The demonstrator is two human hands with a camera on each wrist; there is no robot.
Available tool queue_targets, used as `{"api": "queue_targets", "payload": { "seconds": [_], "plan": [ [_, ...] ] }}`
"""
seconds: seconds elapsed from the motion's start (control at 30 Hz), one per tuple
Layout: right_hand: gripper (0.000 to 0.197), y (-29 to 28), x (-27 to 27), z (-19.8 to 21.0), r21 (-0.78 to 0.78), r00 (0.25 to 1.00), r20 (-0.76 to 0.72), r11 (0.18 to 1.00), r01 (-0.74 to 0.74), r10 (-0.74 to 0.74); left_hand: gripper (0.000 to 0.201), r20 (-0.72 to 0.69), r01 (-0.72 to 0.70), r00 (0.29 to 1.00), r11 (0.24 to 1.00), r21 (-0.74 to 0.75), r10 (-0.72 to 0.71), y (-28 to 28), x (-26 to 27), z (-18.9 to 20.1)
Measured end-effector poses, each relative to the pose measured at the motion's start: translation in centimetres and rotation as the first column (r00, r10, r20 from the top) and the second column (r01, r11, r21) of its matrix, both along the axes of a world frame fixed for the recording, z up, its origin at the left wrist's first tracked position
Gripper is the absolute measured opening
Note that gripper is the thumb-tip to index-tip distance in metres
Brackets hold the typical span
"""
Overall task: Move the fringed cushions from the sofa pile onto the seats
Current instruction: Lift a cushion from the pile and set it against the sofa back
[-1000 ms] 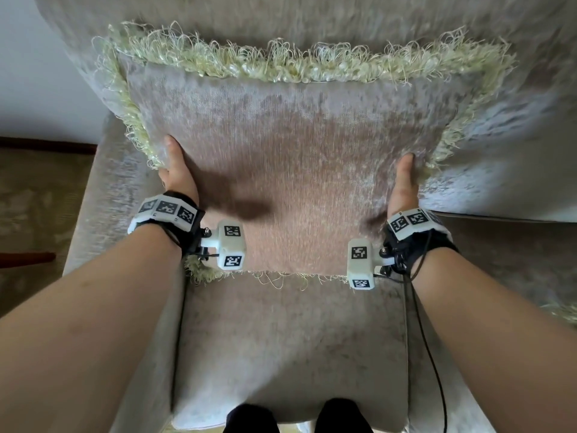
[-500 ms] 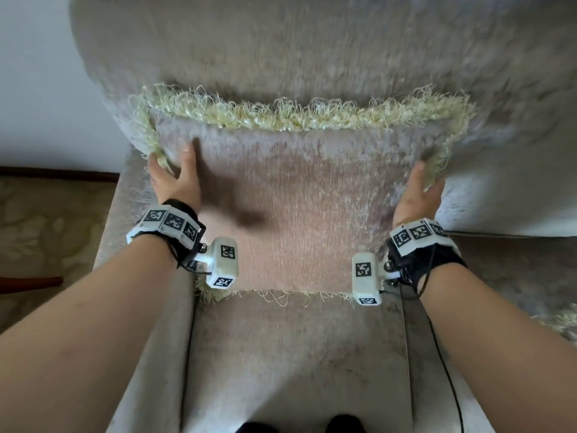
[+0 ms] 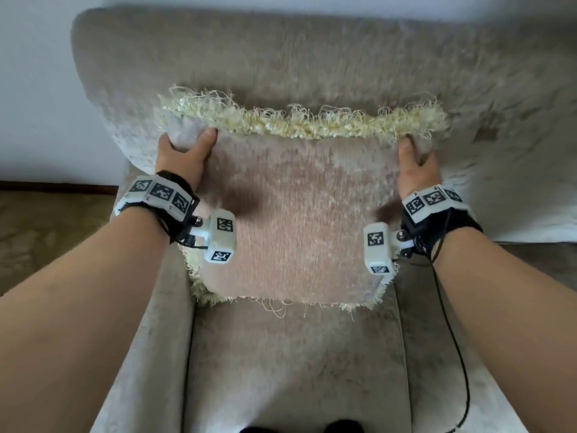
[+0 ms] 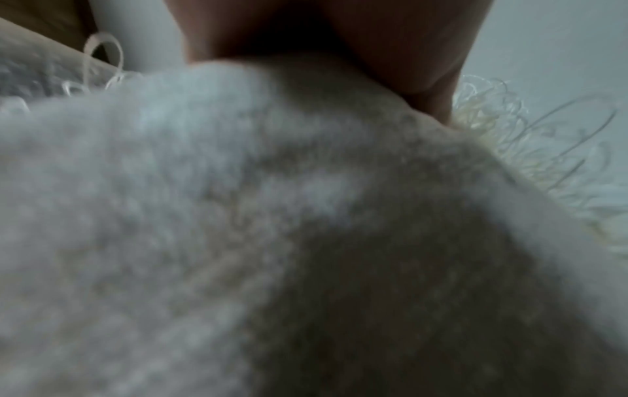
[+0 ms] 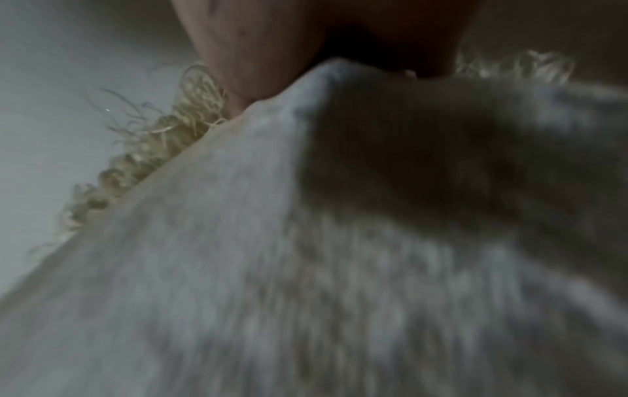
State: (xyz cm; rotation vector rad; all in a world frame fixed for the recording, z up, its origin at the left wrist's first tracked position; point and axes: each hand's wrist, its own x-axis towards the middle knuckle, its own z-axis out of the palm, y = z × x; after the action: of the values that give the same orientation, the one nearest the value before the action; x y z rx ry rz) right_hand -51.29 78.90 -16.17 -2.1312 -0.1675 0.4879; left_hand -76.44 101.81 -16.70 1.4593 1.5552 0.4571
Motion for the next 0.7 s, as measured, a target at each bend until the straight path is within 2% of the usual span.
{"api": "queue_targets", "payload": {
  "seconds": [0.13,0.23,0.33,0.4,0.47,0.5,0.57,0.63,0.7],
  "plan": [
    [0.076,-0.5,0.0,-1.7,0.044,1.000,0.009,0.999,0.001,-0.002,0.106,-0.023,-0.023,0.999,0.997,-0.073,0.022,-0.4,-1.2,-2.1],
    [0.069,-1.4,-0.6,-2.7,0.068,0.990,0.039,0.989,0.130,-0.132,0.096,-0.007,-0.076,0.997,0.996,-0.036,0.075,-1.5,-2.3,-2.8],
    [0.062,-3.1,-1.5,-4.3,0.029,0.970,0.027,0.970,0.242,-0.243,0.085,-0.109,-0.176,0.978,0.984,0.009,0.176,-3.6,-3.5,-3.5],
    [0.063,-4.6,-2.4,-5.5,0.002,0.953,0.033,0.953,0.303,-0.303,0.084,-0.111,-0.285,0.952,0.958,0.014,0.285,-5.1,-4.6,-5.1],
    [0.069,-6.2,-3.4,-6.8,-0.003,0.930,-0.051,0.932,0.364,-0.363,0.082,-0.112,-0.371,0.922,0.929,0.018,0.370,-6.6,-6.0,-6.5],
    [0.078,-6.9,-3.8,-7.4,0.015,0.932,-0.132,0.939,0.342,-0.337,0.081,-0.096,-0.363,0.928,0.932,-0.006,0.361,-7.2,-6.6,-7.3],
    [0.095,-7.9,-4.8,-8.8,0.020,0.937,-0.302,0.981,0.192,-0.177,0.075,-0.022,-0.215,0.977,0.973,-0.083,0.214,-7.9,-7.5,-8.9],
    [0.090,-8.6,-5.5,-10.4,0.009,0.902,-0.423,0.995,0.104,-0.091,0.068,0.064,-0.083,0.993,0.976,-0.202,0.098,-8.5,-7.7,-10.2],
    [0.081,-9.1,-6.1,-11.9,0.006,0.885,-0.461,0.997,0.078,-0.067,0.070,0.133,-0.035,0.988,0.963,-0.268,0.073,-8.7,-7.4,-11.1]
  ]
}}
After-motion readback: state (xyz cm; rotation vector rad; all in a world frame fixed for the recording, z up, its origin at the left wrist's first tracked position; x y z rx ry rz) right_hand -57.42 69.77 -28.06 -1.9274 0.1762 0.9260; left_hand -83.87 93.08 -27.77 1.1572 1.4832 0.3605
